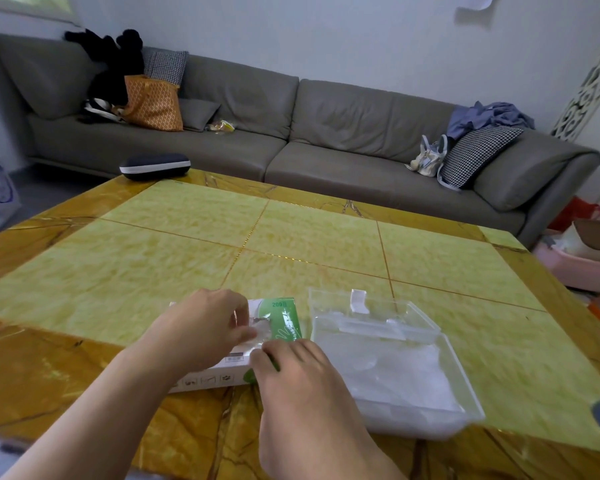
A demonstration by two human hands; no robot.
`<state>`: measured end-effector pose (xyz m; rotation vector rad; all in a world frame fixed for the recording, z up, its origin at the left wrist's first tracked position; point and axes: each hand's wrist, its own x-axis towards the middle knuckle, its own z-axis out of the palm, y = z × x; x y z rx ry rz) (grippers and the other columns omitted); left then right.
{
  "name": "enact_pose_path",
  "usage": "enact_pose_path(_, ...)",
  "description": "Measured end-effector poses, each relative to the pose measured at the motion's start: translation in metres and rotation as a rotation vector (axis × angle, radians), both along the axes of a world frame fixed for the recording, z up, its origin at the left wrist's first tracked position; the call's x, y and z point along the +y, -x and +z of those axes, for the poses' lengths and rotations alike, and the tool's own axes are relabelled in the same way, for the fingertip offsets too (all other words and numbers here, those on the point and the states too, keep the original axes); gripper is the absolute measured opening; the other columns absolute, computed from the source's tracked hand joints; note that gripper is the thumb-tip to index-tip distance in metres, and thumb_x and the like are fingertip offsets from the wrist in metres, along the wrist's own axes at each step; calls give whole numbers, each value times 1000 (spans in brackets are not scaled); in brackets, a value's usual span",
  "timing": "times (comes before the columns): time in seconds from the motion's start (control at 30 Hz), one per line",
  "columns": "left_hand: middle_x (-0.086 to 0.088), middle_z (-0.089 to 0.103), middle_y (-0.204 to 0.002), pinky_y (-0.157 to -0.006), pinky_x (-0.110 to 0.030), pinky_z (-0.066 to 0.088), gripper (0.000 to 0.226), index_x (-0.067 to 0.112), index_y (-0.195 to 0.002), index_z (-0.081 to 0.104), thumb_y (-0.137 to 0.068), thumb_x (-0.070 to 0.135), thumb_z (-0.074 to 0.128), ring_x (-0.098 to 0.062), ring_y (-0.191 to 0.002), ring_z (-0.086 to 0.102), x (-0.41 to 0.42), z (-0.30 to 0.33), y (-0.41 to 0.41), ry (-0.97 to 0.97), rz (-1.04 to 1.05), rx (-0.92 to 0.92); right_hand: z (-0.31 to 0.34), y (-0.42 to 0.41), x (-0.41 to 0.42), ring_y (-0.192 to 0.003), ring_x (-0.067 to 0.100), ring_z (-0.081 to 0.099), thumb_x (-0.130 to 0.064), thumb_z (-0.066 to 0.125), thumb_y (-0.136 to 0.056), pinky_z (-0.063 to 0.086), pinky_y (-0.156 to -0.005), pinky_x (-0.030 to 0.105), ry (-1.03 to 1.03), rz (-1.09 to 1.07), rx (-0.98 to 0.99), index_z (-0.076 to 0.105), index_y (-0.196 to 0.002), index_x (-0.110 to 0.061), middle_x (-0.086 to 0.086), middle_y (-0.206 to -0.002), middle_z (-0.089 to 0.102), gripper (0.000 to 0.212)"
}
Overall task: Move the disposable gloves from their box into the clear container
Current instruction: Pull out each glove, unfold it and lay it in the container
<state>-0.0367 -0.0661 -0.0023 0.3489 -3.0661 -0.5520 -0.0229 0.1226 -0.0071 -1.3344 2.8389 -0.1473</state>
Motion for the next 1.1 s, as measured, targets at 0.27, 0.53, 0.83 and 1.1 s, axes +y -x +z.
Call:
enact_pose_path(0.27, 10, 57, -88, -65, -33, 51, 23, 27, -83, 54, -105, 33, 51, -10, -74, 57, -4, 2, 2, 16, 163, 111, 3, 0, 1, -136, 29, 38, -14, 63, -88, 20, -121, 33, -6, 4, -9, 43, -149, -12, 7, -150, 44, 65)
enact_pose_path(0.53, 5, 62, -90, -62, -34, 47, 26, 25, -95, 53, -98, 50, 59, -11, -76, 58, 1, 0, 3, -122, 170, 44, -2, 1, -1, -128, 30, 44, -14, 63, -83, 28, -119, 34, -7, 4, 14, 47, -145, -12, 6, -142, 49, 64)
enact_pose_path(0.83, 3, 73, -79, -54, -33, 53, 19, 23, -91, 59, -105, 34, 52, -11, -59, 63, -8, 17, -2, -345, 349, 392, 0, 1, 2, -127, 29, 44, -13, 64, -83, 26, -120, 34, 10, 15, 16, 47, -142, -11, 6, -141, 48, 61)
enact_pose_path(1.1, -12, 78, -93, -76, -34, 56, 25, 6, -113, 67, -95, 23, 71, -23, -83, 74, 9, 42, -14, -1176, 188, 597, 12, -2, 6, -143, 16, 31, -16, 54, -96, 31, -121, 30, 216, -51, -144, 44, -148, -22, -9, -154, 32, 54)
